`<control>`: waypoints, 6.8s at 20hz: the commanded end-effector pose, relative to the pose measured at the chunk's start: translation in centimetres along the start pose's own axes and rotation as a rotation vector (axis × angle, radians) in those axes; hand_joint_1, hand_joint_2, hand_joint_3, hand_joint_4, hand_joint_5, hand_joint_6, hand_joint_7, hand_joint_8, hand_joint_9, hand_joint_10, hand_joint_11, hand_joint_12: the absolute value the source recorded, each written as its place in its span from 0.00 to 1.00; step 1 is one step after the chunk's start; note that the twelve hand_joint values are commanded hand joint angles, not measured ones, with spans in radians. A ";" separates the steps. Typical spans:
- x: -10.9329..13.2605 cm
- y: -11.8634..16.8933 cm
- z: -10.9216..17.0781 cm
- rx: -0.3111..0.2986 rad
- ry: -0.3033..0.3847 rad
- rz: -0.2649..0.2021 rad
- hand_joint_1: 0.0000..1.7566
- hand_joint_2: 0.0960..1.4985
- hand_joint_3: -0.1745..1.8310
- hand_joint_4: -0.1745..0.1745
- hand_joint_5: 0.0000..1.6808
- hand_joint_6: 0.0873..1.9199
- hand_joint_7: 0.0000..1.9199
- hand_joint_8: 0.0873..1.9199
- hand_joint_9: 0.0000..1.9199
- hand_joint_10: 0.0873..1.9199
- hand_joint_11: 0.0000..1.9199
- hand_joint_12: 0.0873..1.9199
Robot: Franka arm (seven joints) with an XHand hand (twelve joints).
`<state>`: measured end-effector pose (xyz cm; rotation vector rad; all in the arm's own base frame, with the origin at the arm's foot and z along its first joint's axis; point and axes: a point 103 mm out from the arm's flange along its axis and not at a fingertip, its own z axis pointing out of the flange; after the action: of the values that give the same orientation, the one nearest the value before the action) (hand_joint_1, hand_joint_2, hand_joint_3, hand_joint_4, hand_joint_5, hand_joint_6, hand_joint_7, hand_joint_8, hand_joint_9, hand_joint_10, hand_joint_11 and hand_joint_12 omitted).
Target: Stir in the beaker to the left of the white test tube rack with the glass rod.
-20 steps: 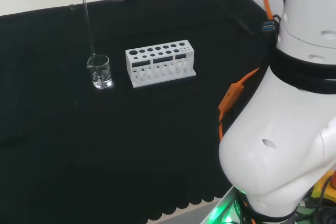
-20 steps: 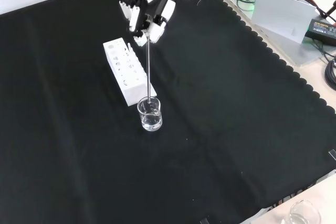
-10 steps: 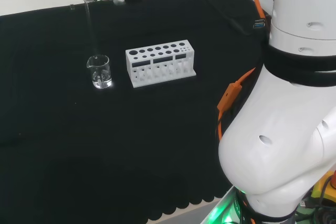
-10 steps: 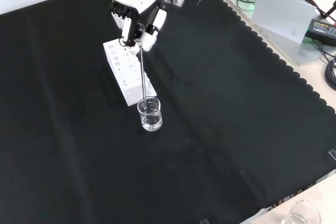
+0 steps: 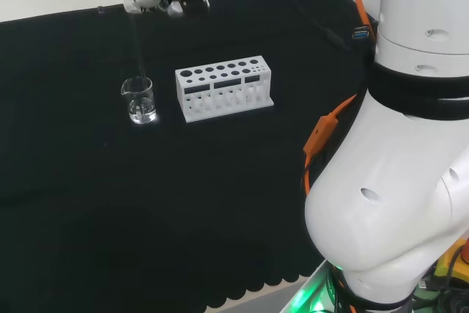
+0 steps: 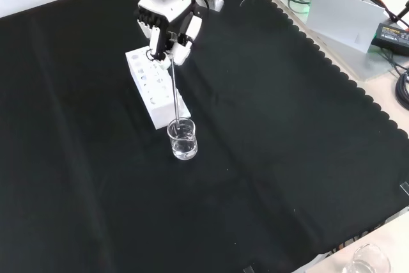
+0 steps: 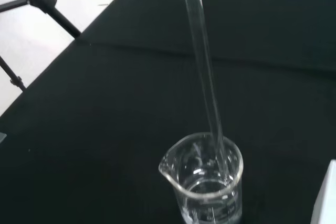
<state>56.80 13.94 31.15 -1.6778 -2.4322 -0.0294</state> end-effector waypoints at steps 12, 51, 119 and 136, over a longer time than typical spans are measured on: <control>0.1 -0.1 5.4 0.061 0.049 -0.007 0.67 0.74 0.00 0.00 0.66 0.42 0.84 0.38 0.92 0.32 0.87 0.45; 1.2 1.0 4.9 0.063 0.077 -0.050 0.67 0.75 0.00 0.00 0.66 0.42 0.84 0.37 0.92 0.32 0.87 0.46; -2.2 1.2 3.8 0.080 0.073 -0.007 0.67 0.75 0.00 0.00 0.65 0.43 0.83 0.37 0.91 0.32 0.87 0.46; 0.5 0.8 3.8 0.029 0.130 -0.051 0.67 0.75 0.00 0.00 0.65 0.43 0.83 0.37 0.91 0.32 0.87 0.46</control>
<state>56.89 14.99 27.19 -1.5639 -2.3561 -0.0954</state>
